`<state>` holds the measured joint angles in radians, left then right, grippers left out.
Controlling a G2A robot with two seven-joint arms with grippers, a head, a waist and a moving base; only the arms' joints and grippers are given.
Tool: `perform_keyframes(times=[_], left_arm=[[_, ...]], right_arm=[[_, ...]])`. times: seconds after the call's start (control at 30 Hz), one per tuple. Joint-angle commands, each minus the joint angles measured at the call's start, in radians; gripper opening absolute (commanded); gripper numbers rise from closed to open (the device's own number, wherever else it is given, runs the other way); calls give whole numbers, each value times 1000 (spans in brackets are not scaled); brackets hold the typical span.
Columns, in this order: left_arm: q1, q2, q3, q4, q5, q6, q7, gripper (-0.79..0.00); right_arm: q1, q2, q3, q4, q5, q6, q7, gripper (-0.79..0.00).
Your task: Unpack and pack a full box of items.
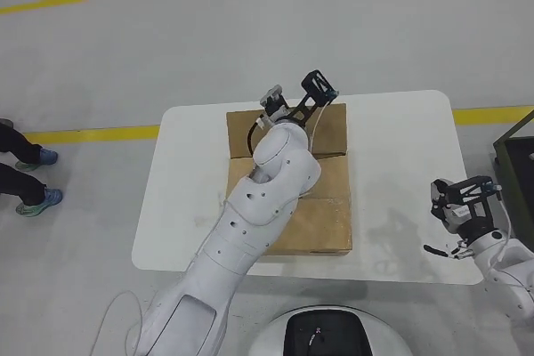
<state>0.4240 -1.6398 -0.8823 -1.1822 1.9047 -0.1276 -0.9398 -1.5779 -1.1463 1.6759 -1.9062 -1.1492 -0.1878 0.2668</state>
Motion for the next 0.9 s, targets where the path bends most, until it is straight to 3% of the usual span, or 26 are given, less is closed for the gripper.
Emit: perform_keyframes(times=[0.0, 0.23, 0.43, 0.7, 0.87], left_arm=[[54, 11, -34, -101, 5, -12, -20, 0], [281, 49, -158, -461, 22, -70, -72, 0], [471, 64, -239, -705, -60, -73, -81, 0], [731, 75, -301, -950, -199, -4, -43, 0], [857, 84, -328, -1061, -227, 9, 2, 0]], right_arm=[[6, 0, -2, -6, 3, -5, 4, -785], [47, 1, -25, -33, 2, -41, 25, -785], [95, 2, -62, -61, -8, -79, 43, -785], [190, 1, -134, -64, -43, -117, 68, -785], [218, 1, -158, -56, -65, -134, 78, -785]])
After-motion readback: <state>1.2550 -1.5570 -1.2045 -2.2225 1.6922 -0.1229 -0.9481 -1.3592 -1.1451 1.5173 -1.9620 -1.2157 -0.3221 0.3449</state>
